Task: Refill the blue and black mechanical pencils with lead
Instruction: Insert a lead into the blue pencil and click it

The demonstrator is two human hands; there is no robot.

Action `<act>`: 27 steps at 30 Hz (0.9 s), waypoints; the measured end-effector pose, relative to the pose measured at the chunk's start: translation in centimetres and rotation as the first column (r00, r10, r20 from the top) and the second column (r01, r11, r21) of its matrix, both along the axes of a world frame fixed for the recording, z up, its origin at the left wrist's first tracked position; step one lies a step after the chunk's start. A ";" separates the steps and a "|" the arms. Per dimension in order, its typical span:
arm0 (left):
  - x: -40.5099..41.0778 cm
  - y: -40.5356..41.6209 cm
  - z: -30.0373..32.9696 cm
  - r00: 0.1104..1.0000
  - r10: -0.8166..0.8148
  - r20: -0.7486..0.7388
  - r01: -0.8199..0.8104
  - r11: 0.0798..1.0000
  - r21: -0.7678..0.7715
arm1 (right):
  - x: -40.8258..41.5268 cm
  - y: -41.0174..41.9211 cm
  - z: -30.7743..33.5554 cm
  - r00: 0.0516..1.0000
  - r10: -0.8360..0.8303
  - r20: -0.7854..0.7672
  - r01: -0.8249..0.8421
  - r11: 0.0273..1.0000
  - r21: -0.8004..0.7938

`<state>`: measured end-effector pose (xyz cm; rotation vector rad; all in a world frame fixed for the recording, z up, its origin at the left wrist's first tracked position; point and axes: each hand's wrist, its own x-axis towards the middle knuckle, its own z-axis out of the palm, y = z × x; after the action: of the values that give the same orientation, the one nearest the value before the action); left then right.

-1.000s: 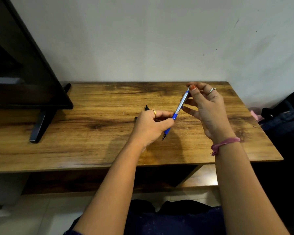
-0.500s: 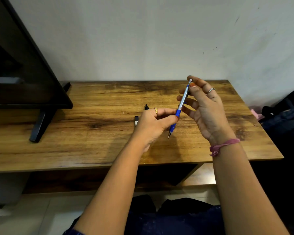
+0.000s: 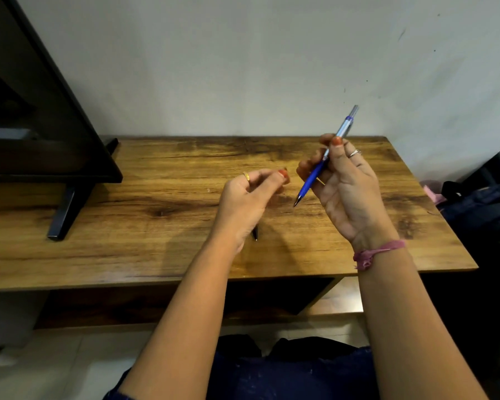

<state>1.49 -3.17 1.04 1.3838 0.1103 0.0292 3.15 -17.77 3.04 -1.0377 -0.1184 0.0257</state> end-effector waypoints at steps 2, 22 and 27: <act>0.4 1.3 0.0 0.991 0.136 -0.016 -0.135 0.990 0.029 | 0.1 0.3 0.3 0.998 -0.051 -0.031 0.054 0.994 0.095; 0.4 5.1 0.5 0.848 0.508 -0.151 -0.529 0.820 -0.218 | -0.9 -0.8 3.4 0.983 0.114 -0.143 -0.057 0.935 0.349; 0.5 5.3 0.4 0.846 0.511 -0.151 -0.533 0.819 -0.212 | -0.8 -0.8 3.2 0.980 0.120 -0.160 -0.062 0.944 0.325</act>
<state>1.95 2.15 1.41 1.0679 0.5529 0.4051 2.36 -18.53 6.29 -0.7016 -0.0067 0.1785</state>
